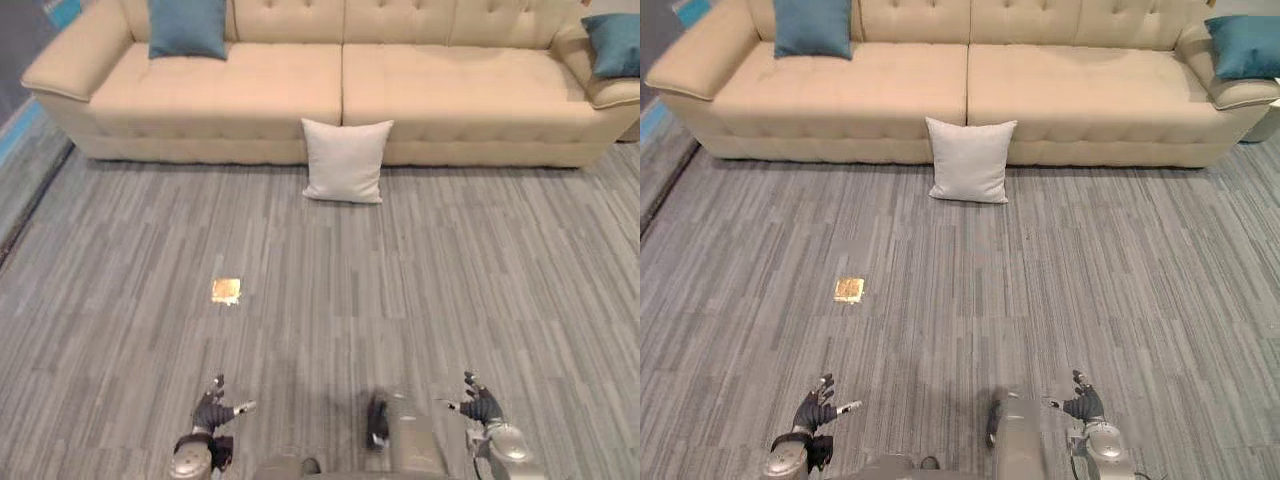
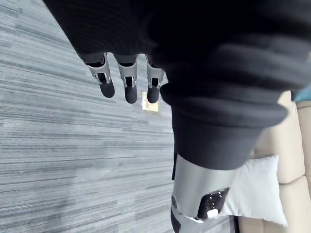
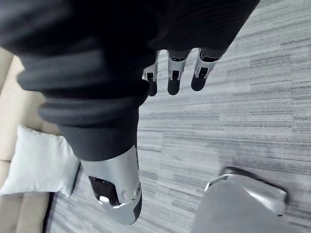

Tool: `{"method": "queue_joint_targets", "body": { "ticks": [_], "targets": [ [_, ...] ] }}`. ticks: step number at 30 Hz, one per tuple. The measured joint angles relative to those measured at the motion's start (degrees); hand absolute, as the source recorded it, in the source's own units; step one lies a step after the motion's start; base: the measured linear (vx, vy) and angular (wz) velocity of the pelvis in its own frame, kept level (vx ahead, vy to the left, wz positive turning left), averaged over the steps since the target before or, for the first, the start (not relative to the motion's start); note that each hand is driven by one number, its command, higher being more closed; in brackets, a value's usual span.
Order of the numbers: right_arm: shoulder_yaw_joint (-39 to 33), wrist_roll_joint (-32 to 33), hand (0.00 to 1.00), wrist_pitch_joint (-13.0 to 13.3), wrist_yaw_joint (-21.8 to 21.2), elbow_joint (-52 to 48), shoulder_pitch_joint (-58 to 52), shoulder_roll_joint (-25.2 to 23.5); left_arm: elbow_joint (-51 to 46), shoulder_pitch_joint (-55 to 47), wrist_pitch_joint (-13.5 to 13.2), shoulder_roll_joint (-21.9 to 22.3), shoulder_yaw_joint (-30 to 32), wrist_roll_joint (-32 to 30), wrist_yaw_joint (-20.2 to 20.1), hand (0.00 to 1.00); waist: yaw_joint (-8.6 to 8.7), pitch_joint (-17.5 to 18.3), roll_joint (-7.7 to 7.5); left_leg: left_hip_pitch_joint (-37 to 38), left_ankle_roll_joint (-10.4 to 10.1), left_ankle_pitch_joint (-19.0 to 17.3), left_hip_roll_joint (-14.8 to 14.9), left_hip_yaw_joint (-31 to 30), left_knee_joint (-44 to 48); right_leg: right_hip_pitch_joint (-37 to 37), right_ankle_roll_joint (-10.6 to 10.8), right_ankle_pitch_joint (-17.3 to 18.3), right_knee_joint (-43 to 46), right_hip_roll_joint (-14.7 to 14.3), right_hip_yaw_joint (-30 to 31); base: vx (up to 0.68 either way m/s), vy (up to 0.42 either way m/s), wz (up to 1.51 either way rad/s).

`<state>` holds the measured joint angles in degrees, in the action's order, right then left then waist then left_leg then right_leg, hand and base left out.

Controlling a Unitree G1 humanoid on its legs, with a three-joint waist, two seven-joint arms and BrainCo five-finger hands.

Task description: Pick up cushions and gather them together orderly.

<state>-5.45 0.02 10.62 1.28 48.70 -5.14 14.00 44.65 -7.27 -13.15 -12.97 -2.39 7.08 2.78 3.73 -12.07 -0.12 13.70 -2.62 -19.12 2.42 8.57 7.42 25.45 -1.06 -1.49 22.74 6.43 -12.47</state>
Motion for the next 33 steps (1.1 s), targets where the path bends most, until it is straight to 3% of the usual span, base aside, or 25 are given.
{"method": "queue_joint_targets", "body": {
  "ticks": [1,3,4,5,6,7,8,10,12,13,14,15,16,18,20,21,22,23,24,25,26,28,30,31,33],
  "targets": [
    [-0.1,0.0,0.0,0.0,0.0,-0.1,-0.1,0.1,0.3,0.1,0.0,0.5,0.0,0.0,0.0,0.0,0.14,-0.1,0.84,0.0,-0.5,-0.1,1.0,-0.4,1.3,0.5,-0.5,2.1,2.9,-0.2,-0.6,0.61,-0.22,0.25],
    [-0.1,0.0,0.0,0.1,-0.2,-1.3,0.5,-0.1,0.9,0.0,0.0,1.0,-0.2,0.0,-0.2,0.0,0.29,-0.3,1.39,-4.8,-6.7,4.3,3.1,-0.2,14.9,-1.4,-1.7,8.0,5.9,-0.5,-1.4,0.68,-0.267,0.05],
    [-0.1,0.0,0.0,0.1,-0.2,-1.4,0.5,0.0,1.0,-0.1,0.0,1.2,-0.3,0.0,-0.2,0.0,0.3,-0.5,1.81,-7.0,-7.4,6.6,4.0,-0.3,21.2,-3.4,-1.8,8.8,5.0,-0.9,-1.9,0.63,-0.235,0.12],
    [0.6,0.1,0.0,0.0,-0.2,-1.4,0.2,0.2,1.0,-0.6,0.0,1.6,-0.3,0.0,-0.4,0.0,0.08,-1.0,2.4,-12.5,-7.2,13.3,7.3,0.3,35.4,-9.0,-2.1,9.8,1.5,-2.3,-2.4,0.49,-0.173,0.09],
    [1.3,0.2,0.0,0.0,-0.1,-1.3,0.2,0.2,1.0,-0.9,0.0,1.6,-0.2,0.0,-0.4,0.0,-0.29,-1.1,2.54,-14.4,-6.3,12.7,9.3,2.0,41.4,-11.8,-2.3,9.9,-0.3,-3.2,-2.4,0.58,-0.177,-0.11],
    [2.4,0.6,0.0,0.1,-0.1,-1.9,0.1,-0.2,1.6,-1.0,0.0,1.6,-0.1,0.1,-0.4,0.0,-1.37,-1.4,2.12,-17.4,-2.2,10.1,12.4,5.7,50.1,-17.4,-2.8,10.3,-3.6,-4.3,-1.6,0.54,-0.133,-0.29],
    [2.8,1.4,0.0,0.2,0.0,-3.1,0.2,-0.5,1.6,-1.1,0.0,1.8,-0.1,0.1,-0.6,0.0,-2.04,-1.9,1.31,-20.6,0.0,8.7,13.3,7.6,52.8,-22.0,-2.9,10.6,-6.6,-4.4,-1.0,0.51,-0.107,-0.24],
    [3.3,2.2,0.0,0.3,0.1,-4.7,0.3,-0.4,1.5,-1.1,-0.1,1.8,-0.1,0.1,-0.9,0.0,-2.9,-1.9,0.53,-26.3,1.4,7.7,13.2,9.6,51.8,-26.0,-2.1,11.8,-10.6,-4.3,0.4,0.49,-0.02,-0.2],
    [3.4,2.3,0.0,0.3,0.1,-4.7,1.5,-0.2,1.5,-1.2,-0.1,2.3,0.3,0.1,-1.2,0.0,-4.32,-2.0,1.0,-33.6,1.6,6.5,11.0,9.2,41.4,-29.4,-1.6,12.8,-13.2,-4.1,2.0,0.51,0.097,-0.44],
    [3.4,2.4,0.0,0.3,0.1,-4.6,2.1,-0.2,1.6,-1.3,-0.1,2.7,0.3,0.1,-1.3,0.0,-5.19,-2.0,0.91,-35.7,0.4,7.3,7.9,7.6,29.5,-31.1,-0.4,13.5,-14.7,-3.1,3.3,0.46,0.168,-0.55],
    [3.5,2.4,0.0,0.4,0.1,-4.5,2.1,-0.2,1.6,-2.2,-0.1,3.2,0.3,0.1,-1.2,0.0,-5.92,-1.8,1.31,-35.3,-3.3,11.1,5.2,4.6,13.9,-32.7,0.8,14.6,-16.4,-2.7,4.5,0.46,0.205,-0.65],
    [3.6,2.4,0.0,0.4,0.2,-4.5,2.1,-0.1,1.6,-2.7,-0.1,3.4,0.2,0.1,-1.2,0.0,-6.31,-1.7,2.08,-35.1,-4.4,13.9,5.1,3.3,7.3,-33.9,1.7,15.3,-17.1,-2.9,5.5,0.49,0.267,-0.77],
    [4.2,2.4,0.0,0.3,0.3,-3.5,2.3,-0.5,2.7,-2.9,0.0,3.1,0.3,0.1,-1.1,0.0,-7.35,-1.3,2.12,-34.5,-2.1,21.3,4.7,2.8,7.9,-35.6,2.8,16.8,-17.4,-2.7,7.4,0.53,0.257,-0.66],
    [4.7,2.2,0.0,0.3,0.4,-2.9,2.1,-0.8,3.2,-1.2,0.0,3.0,0.4,0.1,-0.3,0.0,-7.14,-0.7,-0.12,-35.8,3.5,18.2,1.8,2.7,11.8,-35.3,3.1,16.0,-14.7,0.0,7.9,0.57,0.23,-0.11],
    [4.6,2.1,0.0,0.3,0.9,-2.7,2.2,-0.7,3.1,-0.3,-0.2,3.4,0.4,0.1,-0.2,0.0,-6.19,-0.7,-0.75,-34.5,5.9,14.7,0.6,3.2,15.0,-31.7,4.7,15.5,-3.0,1.9,9.6,0.52,0.224,0.08],
    [4.6,2.1,0.0,0.3,1.2,-2.6,2.2,-1.3,3.3,-0.6,-0.2,3.1,0.4,0.1,-0.1,0.0,-5.99,-0.9,-1.33,-31.2,6.4,11.7,0.1,4.5,15.3,-27.3,10.7,13.1,10.3,3.5,11.3,0.66,0.276,-0.09],
    [4.7,2.1,0.0,0.3,1.2,-2.6,2.2,-1.3,3.3,-0.6,-0.2,3.1,0.4,0.1,-0.1,0.0,-6.01,-0.9,-1.4,-31.0,6.4,11.6,0.1,4.6,15.2,-27.0,11.2,12.8,10.9,3.6,11.4,0.53,0.177,-0.29],
    [5.5,2.1,0.0,0.3,1.0,-2.3,2.1,-2.2,3.6,-0.8,0.2,2.1,0.1,0.1,0.0,0.0,-5.62,-1.2,-2.32,-24.0,7.1,8.0,-1.5,5.6,14.6,-19.9,15.8,9.4,31.8,6.8,12.2,0.64,0.176,-0.12],
    [6.3,2.1,0.0,0.2,1.0,-2.3,1.9,-2.3,3.6,-0.8,0.2,1.9,0.0,0.2,0.0,0.0,-4.48,-1.3,-2.08,-19.2,7.4,6.5,-1.9,5.6,13.3,-16.8,11.9,11.1,39.7,8.3,9.5,0.53,0.11,-0.1],
    [6.5,2.1,0.0,0.2,1.0,-2.4,1.5,-2.3,3.7,-0.8,0.2,1.9,0.0,0.2,0.1,0.0,-4.26,-1.3,-1.87,-17.0,7.6,6.3,-2.0,5.6,12.2,-15.2,10.1,12.0,41.0,8.5,8.2,0.52,0.073,0.04],
    [6.9,2.1,0.0,0.3,1.0,-2.5,1.3,-2.3,3.7,-0.4,0.1,1.5,0.0,0.3,0.1,0.0,-4.13,-1.3,-1.48,-13.1,7.6,6.3,-2.0,5.2,9.2,-12.1,7.4,13.7,39.5,7.6,5.8,0.41,0.035,-0.02],
    [7.1,2.1,0.0,0.3,1.0,-2.5,1.5,-2.3,3.6,0.0,0.1,0.9,0.0,0.3,0.0,0.0,-3.23,-1.5,-0.75,-8.7,7.6,6.3,-1.2,4.5,5.4,-8.6,5.0,15.6,29.1,5.4,1.9,0.5,-0.021,0.16],
    [7.1,2.1,0.0,0.3,1.0,-2.5,1.4,-2.2,3.8,0.2,0.1,0.9,0.0,0.3,0.0,0.0,-2.13,-1.5,-0.91,-6.7,7.6,6.3,-0.5,4.0,4.1,-6.6,4.6,14.3,12.3,3.3,-0.9,0.52,-0.119,0.49],
    [6.8,2.1,0.0,0.3,1.0,-2.5,0.3,-2.2,4.5,0.9,0.1,0.9,-0.5,0.2,-0.1,0.0,-1.22,-1.4,-1.7,-4.5,6.4,5.8,-0.3,2.6,3.3,-6.3,4.7,7.6,-5.3,1.4,1.1,0.48,-0.173,0.64],
    [6.2,2.1,0.0,0.3,1.0,-2.5,-1.3,-2.2,4.5,1.0,0.0,0.9,-1.7,0.1,-0.1,0.0,-1.11,-1.3,-2.61,-1.5,1.8,3.4,-0.6,1.9,3.1,-7.3,5.3,-0.3,-15.1,0.6,3.6,0.56,-0.24,0.6]
  ]
}}
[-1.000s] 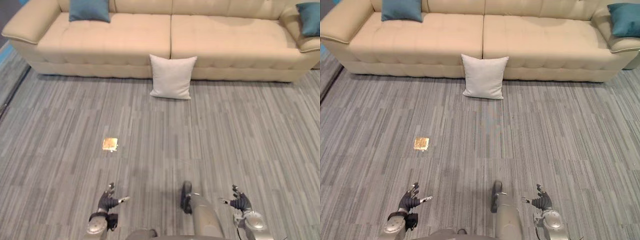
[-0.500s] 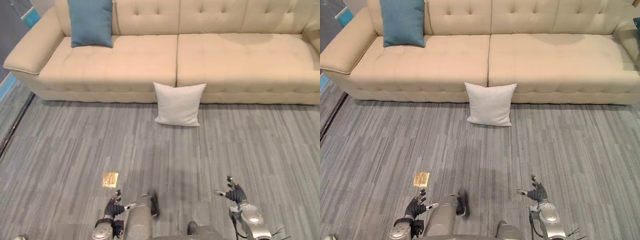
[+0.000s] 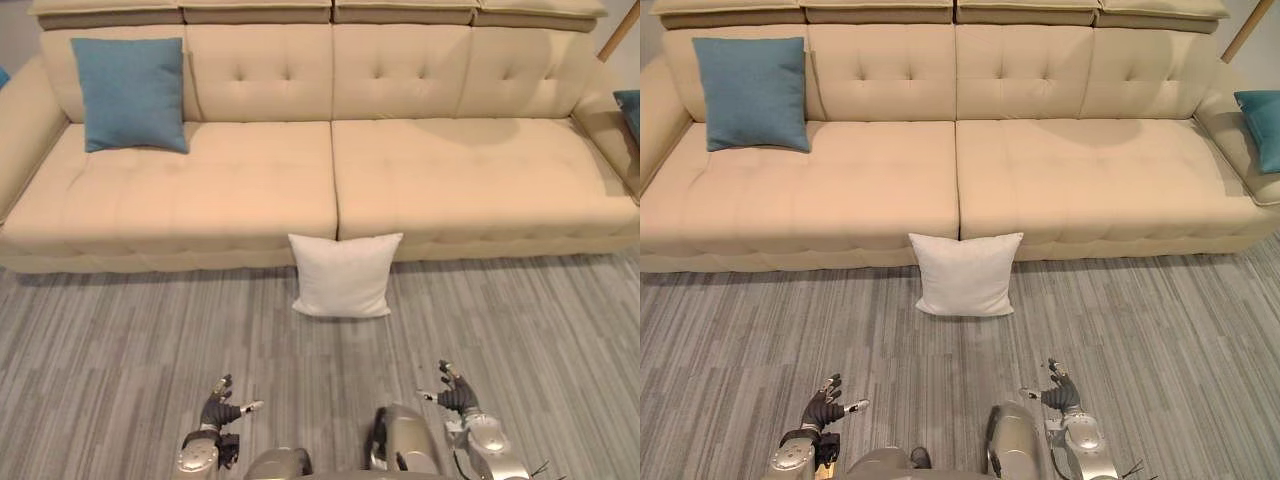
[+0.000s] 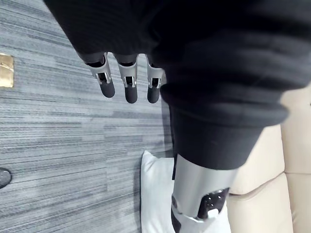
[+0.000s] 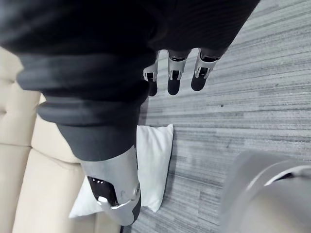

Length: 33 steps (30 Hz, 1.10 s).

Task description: Pick up cushions and gather them together orderly.

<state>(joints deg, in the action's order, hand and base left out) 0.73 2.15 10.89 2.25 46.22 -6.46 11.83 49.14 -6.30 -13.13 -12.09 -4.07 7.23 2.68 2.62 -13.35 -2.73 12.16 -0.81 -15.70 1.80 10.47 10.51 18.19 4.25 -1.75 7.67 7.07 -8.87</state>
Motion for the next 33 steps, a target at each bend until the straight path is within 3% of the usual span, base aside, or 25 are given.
{"method": "queue_joint_targets", "body": {
  "ticks": [1,2,3,4,5,6,7,8,10,13,14,15,17,20,25,29,33],
  "targets": [
    [-0.4,0.0,0.0,-0.2,0.0,0.4,-0.8,0.2,0.7,0.1,0.0,0.5,-0.3,-0.1,-0.1,0.0,0.09,0.0,0.25,1.8,-1.8,-1.8,0.4,-1.2,-0.1,-0.2,-2.5,-7.3,2.3,0.0,1.2,0.52,-0.234,0.32],
    [-0.4,0.0,0.0,-0.4,0.1,1.0,-0.3,0.6,1.9,0.5,0.1,1.6,-0.3,-0.1,0.0,0.0,-0.08,0.0,1.89,2.6,-2.3,-2.0,1.8,-1.8,0.3,0.8,-3.6,-5.0,6.6,-1.3,0.9,0.49,-0.236,0.18],
    [-0.4,0.0,0.0,-0.5,0.0,0.3,0.0,0.4,2.2,0.6,0.0,1.7,-0.3,-0.1,-0.1,0.0,-0.11,0.3,2.16,1.6,-3.6,-1.1,2.6,-2.6,3.1,1.7,-4.3,-2.2,9.5,-1.4,0.6,0.45,-0.249,0.13],
    [-0.5,0.0,0.0,-0.5,-0.1,-0.6,0.0,0.3,2.2,0.7,0.0,2.4,0.0,-0.2,-0.1,0.0,-0.07,0.2,2.55,-1.6,-5.3,-0.2,4.3,-3.8,11.8,1.1,-4.9,0.6,11.6,-1.8,-0.8,0.53,-0.319,0.31],
    [-0.4,0.0,0.0,-0.5,-0.2,-1.2,-0.4,0.2,2.1,0.7,0.1,3.2,0.3,-0.2,-0.1,0.0,-0.07,-0.1,3.27,-7.2,-8.4,3.1,7.2,-5.0,25.1,-2.0,-5.4,2.3,11.1,-3.2,-2.1,0.44,-0.27,0.33],
    [-0.4,0.0,0.0,-0.5,-0.1,-1.5,-0.7,0.1,2.1,0.6,0.1,3.5,0.4,-0.2,-0.1,0.0,-0.28,-0.1,3.49,-10.2,-9.1,4.2,8.9,-5.4,32.0,-3.7,-6.2,2.8,10.5,-4.0,-2.5,0.34,-0.191,0.2],
    [-0.3,0.1,0.0,-0.5,-0.1,-2.3,-0.8,-0.3,1.9,0.3,0.1,4.0,0.4,-0.2,-0.1,0.0,-0.63,-0.2,3.59,-13.9,-8.9,3.9,11.6,-5.0,40.6,-6.3,-6.9,3.7,9.7,-5.2,-3.0,0.32,-0.151,-0.02],
    [-0.3,0.3,0.0,-0.2,0.1,-3.5,-0.7,-0.9,1.9,0.1,0.2,4.3,0.1,-0.1,-0.1,0.0,-0.93,-0.3,3.37,-17.4,-7.4,2.9,14.2,-2.6,45.6,-9.4,-7.5,4.5,8.3,-6.1,-3.5,0.43,-0.168,-0.09],
    [-0.9,1.6,0.0,0.1,0.3,-4.8,-0.5,-1.7,1.7,0.8,0.4,5.4,-0.1,-0.1,-0.1,0.0,-1.9,-0.3,3.0,-20.6,-4.9,1.5,14.6,1.2,41.5,-12.3,-7.6,4.6,6.1,-6.2,-3.3,0.37,-0.113,-0.11],
    [-2.0,2.5,0.0,0.1,0.8,-4.7,0.9,-1.8,0.1,1.3,0.3,6.0,-0.2,0.0,-0.1,0.0,-2.92,-0.2,3.73,-23.0,-4.2,1.3,10.8,1.3,20.7,-13.7,-6.8,4.7,4.0,-6.2,-1.3,0.26,0.04,-0.37],
    [-2.0,2.5,0.0,0.1,1.0,-4.5,1.2,-1.5,0.2,1.2,0.3,6.1,-0.3,0.0,0.1,0.0,-3.41,0.0,4.73,-22.1,-4.6,5.1,8.8,-1.3,10.2,-13.4,-5.9,4.9,4.2,-7.0,0.1,0.22,0.126,-0.66],
    [-1.9,2.5,0.0,-0.1,1.1,-3.7,1.8,-1.9,0.5,1.3,0.3,5.8,-0.3,0.0,0.1,0.0,-3.77,-0.2,4.43,-21.5,-2.7,8.8,7.9,-1.5,8.9,-12.8,-4.9,5.5,5.0,-6.8,2.0,0.22,0.125,-0.55],
    [-2.0,2.5,0.0,0.0,1.3,-3.8,2.2,-2.2,0.9,1.8,0.3,5.1,-0.4,0.0,0.1,0.0,-3.38,-0.5,3.38,-20.8,-2.4,8.6,6.3,-0.7,7.4,-12.0,-3.5,6.2,5.4,-5.2,3.0,0.18,0.133,-0.25],
    [-1.8,2.5,0.0,0.0,1.5,-3.8,3.8,-2.1,0.9,3.4,0.2,4.4,-0.5,0.1,0.5,0.0,-3.63,-1.1,2.58,-22.8,-1.2,7.8,5.4,2.1,8.3,-7.8,-2.1,7.4,8.6,-4.0,5.4,0.09,0.124,-0.29],
    [-1.3,4.5,0.0,0.1,3.2,-5.5,10.7,-1.6,-1.5,10.6,-0.7,1.4,-1.2,1.3,2.0,0.0,-3.56,-6.2,2.76,-29.3,0.4,5.6,5.3,3.8,14.2,-0.4,-1.1,8.7,14.8,-2.8,6.9,-0.04,0.081,-0.14],
    [-1.3,6.5,0.0,1.2,5.3,-7.5,15.0,-0.3,-2.6,17.7,-1.3,-0.5,-1.9,3.9,3.3,0.0,-3.54,-9.2,2.9,-37.8,1.2,2.1,6.5,3.6,23.0,8.4,-1.1,11.9,23.7,-2.3,7.1,-0.14,0.02,-0.02],
    [-2.2,8.9,0.0,1.6,7.9,-7.1,24.9,2.3,-2.6,27.7,-1.5,-0.8,4.3,8.5,5.2,0.0,-3.41,-12.8,3.29,-52.3,1.8,0.0,8.7,3.8,32.0,22.8,-1.5,12.7,31.3,-2.3,7.2,-0.18,0.007,-0.13]
  ]
}}
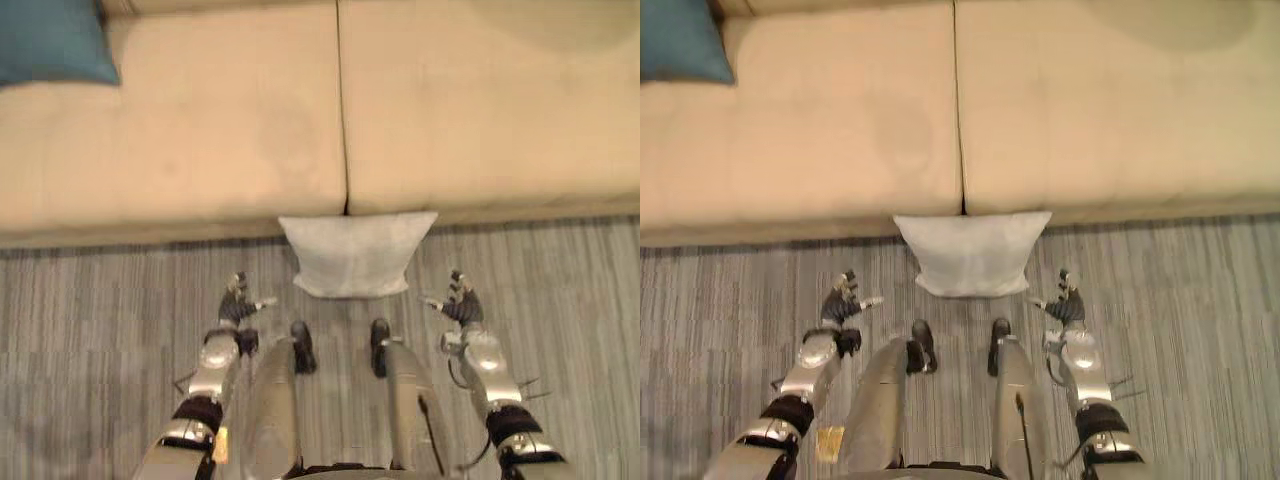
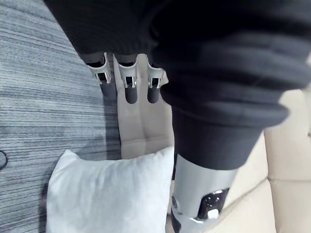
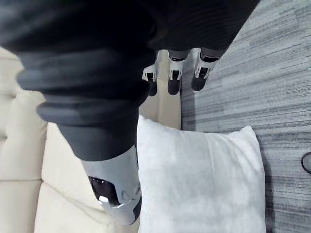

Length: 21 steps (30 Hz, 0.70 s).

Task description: Pick up cushions and gather them together orderly.

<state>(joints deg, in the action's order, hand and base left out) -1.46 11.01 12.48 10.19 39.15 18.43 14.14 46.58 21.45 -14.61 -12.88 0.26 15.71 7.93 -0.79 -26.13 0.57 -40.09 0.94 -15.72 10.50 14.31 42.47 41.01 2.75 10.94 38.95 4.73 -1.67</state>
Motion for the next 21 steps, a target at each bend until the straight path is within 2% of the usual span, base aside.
{"method": "queue_joint_targets", "body": {
  "ticks": [1,3,5,7,11,17,18,21],
  "targets": [
    [-0.4,0.1,0.0,0.0,0.2,0.0,1.5,0.1,0.0,1.2,-0.1,-0.1,0.9,0.5,0.1,0.0,0.01,-0.6,0.03,-1.7,0.2,-0.1,0.4,0.1,1.1,1.7,0.0,0.0,0.8,0.0,0.0,-0.14,0.004,-0.21],
    [-0.6,0.2,0.0,0.1,2.7,0.7,9.5,1.5,0.1,7.6,-0.4,-1.0,4.6,2.9,1.3,0.0,-0.02,-2.5,-0.02,-11.5,1.2,-0.3,1.8,-0.1,6.7,11.6,-0.1,-0.3,6.2,-0.3,0.3,-0.13,-0.006,-0.17],
    [-0.6,0.2,0.0,0.1,4.2,2.2,15.8,2.8,0.0,12.3,-0.8,-1.4,6.8,4.0,2.3,0.0,-0.06,-4.0,-0.02,-17.1,1.4,-0.4,2.7,0.0,9.7,17.5,-0.2,-0.2,9.0,-0.6,0.6,-0.09,-0.027,-0.11],
    [-0.6,0.2,0.0,0.2,6.2,4.5,26.0,4.7,0.0,19.1,-1.1,-2.1,9.3,5.7,3.8,0.0,-0.14,-5.2,0.03,-26.3,1.5,-0.5,3.9,-0.1,14.2,26.9,-0.2,-0.2,13.6,-0.7,0.8,-0.1,-0.04,-0.09],
    [1.0,0.4,0.0,0.2,7.8,6.1,38.3,6.6,-0.3,25.9,-1.2,-2.5,8.4,8.6,5.0,0.0,-0.48,-5.4,0.05,-36.5,2.6,-1.1,5.7,-0.7,20.4,37.2,-0.7,0.2,19.8,-1.0,0.5,-0.09,-0.042,-0.07],
    [3.7,1.8,0.0,0.2,9.0,9.7,46.6,5.9,-1.2,33.6,-1.6,-2.1,1.7,9.7,6.3,0.0,-0.61,-5.4,0.05,-41.9,2.2,-1.3,6.9,-1.3,22.2,41.9,-1.5,0.0,20.9,-0.4,-1.1,-0.09,-0.008,-0.02],
    [3.7,2.3,1.0,0.2,9.1,9.8,47.4,5.6,-1.4,34.6,-1.6,-1.9,1.0,9.7,6.4,1.0,-0.56,-5.4,0.06,-42.3,2.1,-1.2,7.0,-1.3,22.2,42.3,-1.7,-0.1,20.7,-0.3,-1.3,-0.07,0.022,0.02],
    [3.5,3.7,1.0,-0.1,9.7,11.7,51.4,4.3,-1.6,39.4,-1.5,-0.8,-2.0,9.7,7.5,1.0,-0.22,-5.4,0.13,-43.8,2.0,-0.9,6.8,-1.3,22.2,43.6,-1.8,-0.8,20.9,0.3,-1.7,-0.05,0.03,0.07]
  ]
}}
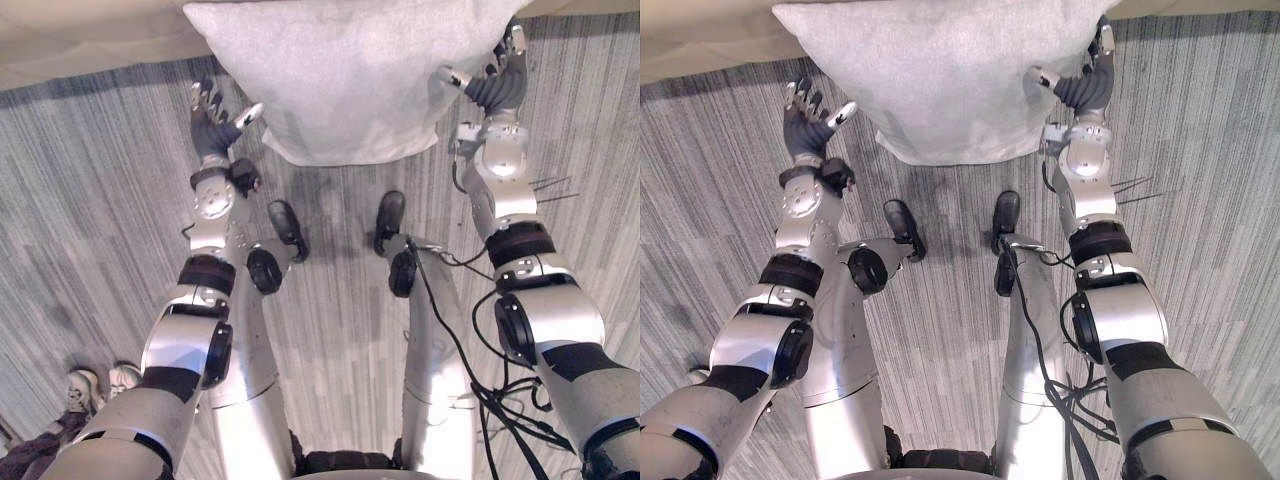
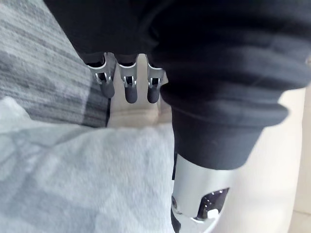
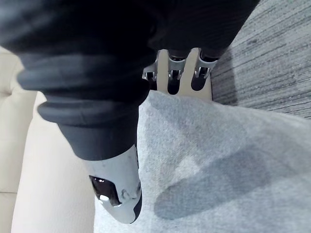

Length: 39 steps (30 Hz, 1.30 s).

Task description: Pick up cushions and gather them together orderly.

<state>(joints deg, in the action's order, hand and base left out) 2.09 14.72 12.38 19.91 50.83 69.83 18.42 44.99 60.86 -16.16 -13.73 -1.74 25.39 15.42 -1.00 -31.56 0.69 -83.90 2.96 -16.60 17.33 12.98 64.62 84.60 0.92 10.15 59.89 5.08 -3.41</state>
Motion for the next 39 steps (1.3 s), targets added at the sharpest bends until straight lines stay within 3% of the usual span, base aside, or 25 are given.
{"method": "queue_joint_targets", "body": {
  "ticks": [7,13,16,19,21,23,27,32,35,39],
  "targets": [
    [-1.4,8.6,1.0,0.0,0.0,-1.4,1.7,0.0,-1.4,2.2,1.3,-0.9,0.1,-0.2,3.7,1.0,0.15,0.0,0.03,-0.7,0.5,0.6,-0.3,0.0,0.2,0.9,0.0,0.1,1.1,0.4,-0.1,-0.03,0.028,0.03],
    [0.9,11.2,1.0,0.8,-0.3,-14.9,-7.0,-2.2,-8.9,-0.7,1.9,-0.9,-0.6,-1.5,6.3,1.0,0.42,0.1,0.01,2.8,0.4,0.8,0.0,0.1,0.3,-2.3,-0.2,0.2,1.1,0.1,0.0,-0.05,0.019,-0.01],
    [1.7,13.0,1.0,2.7,-1.6,-23.4,-15.1,-5.2,-18.2,-8.4,1.6,-0.6,-0.6,-3.2,7.3,1.0,0.38,0.2,0.0,10.7,0.2,0.8,0.4,1.1,-2.8,-9.7,-0.4,0.4,-2.0,-0.5,0.1,-0.06,-0.023,-0.08],
    [3.0,12.9,1.0,4.5,-1.6,-33.2,-24.9,-7.6,-26.4,-16.7,-0.4,0.8,-2.3,-5.4,8.4,1.0,0.25,1.2,-0.1,20.2,-1.5,1.4,0.0,1.6,-8.7,-19.4,-0.7,0.3,-8.2,-0.9,-0.9,-0.06,-0.078,-0.04],
    [3.0,12.8,1.0,5.2,-1.6,-39.1,-32.8,-9.1,-31.5,-23.6,-0.8,3.5,-4.0,-6.4,8.5,1.0,0.16,2.2,-0.07,28.4,-2.2,1.9,-0.7,2.1,-13.4,-27.8,-0.8,0.0,-12.5,-0.3,-2.2,0.03,-0.061,0.11],
    [3.2,12.2,1.0,5.9,-2.1,-42.7,-41.4,-10.7,-34.5,-32.6,-1.8,6.4,-6.8,-6.6,8.5,1.0,0.28,8.5,-0.1,32.3,-2.6,2.1,-1.8,2.4,-17.1,-31.6,-0.6,0.4,-15.8,0.1,-2.7,0.11,-0.049,0.15],
    [3.9,10.1,1.0,6.6,-5.0,-52.9,-55.9,-11.2,-41.6,-48.3,-2.1,10.3,-10.1,-8.0,7.6,1.0,0.25,11.8,-0.1,47.1,-2.9,2.6,-3.4,3.0,-24.7,-46.9,-0.9,-0.3,-23.4,0.1,-4.1,0.24,0.0,0.06],
    [6.9,4.8,1.0,7.1,-8.6,-55.6,-65.8,-11.2,-43.9,-61.8,-2.3,10.0,-11.0,-9.7,5.1,1.0,0.11,18.6,-0.17,59.2,-4.4,3.7,-6.2,4.6,-35.3,-58.1,0.7,-1.2,-33.1,0.2,-4.0,0.21,0.024,-0.01],
    [7.1,4.8,1.0,6.1,-10.4,-52.9,-66.3,-11.0,-45.4,-66.8,-2.3,10.0,-9.5,-10.2,3.2,1.0,0.2,21.0,0.09,66.5,-4.5,7.3,-8.5,5.9,-44.7,-65.3,1.2,-5.2,-43.0,-0.1,-3.2,0.19,0.029,-0.09],
    [7.2,4.7,1.0,5.0,-12.5,-50.4,-66.2,-10.8,-47.7,-69.0,-2.3,10.1,-8.0,-10.3,2.0,1.0,0.09,22.3,0.57,71.8,-4.5,7.5,-9.4,5.9,-48.4,-71.5,1.7,-7.6,-49.5,-1.0,-2.2,0.16,0.038,-0.18]
  ]
}}
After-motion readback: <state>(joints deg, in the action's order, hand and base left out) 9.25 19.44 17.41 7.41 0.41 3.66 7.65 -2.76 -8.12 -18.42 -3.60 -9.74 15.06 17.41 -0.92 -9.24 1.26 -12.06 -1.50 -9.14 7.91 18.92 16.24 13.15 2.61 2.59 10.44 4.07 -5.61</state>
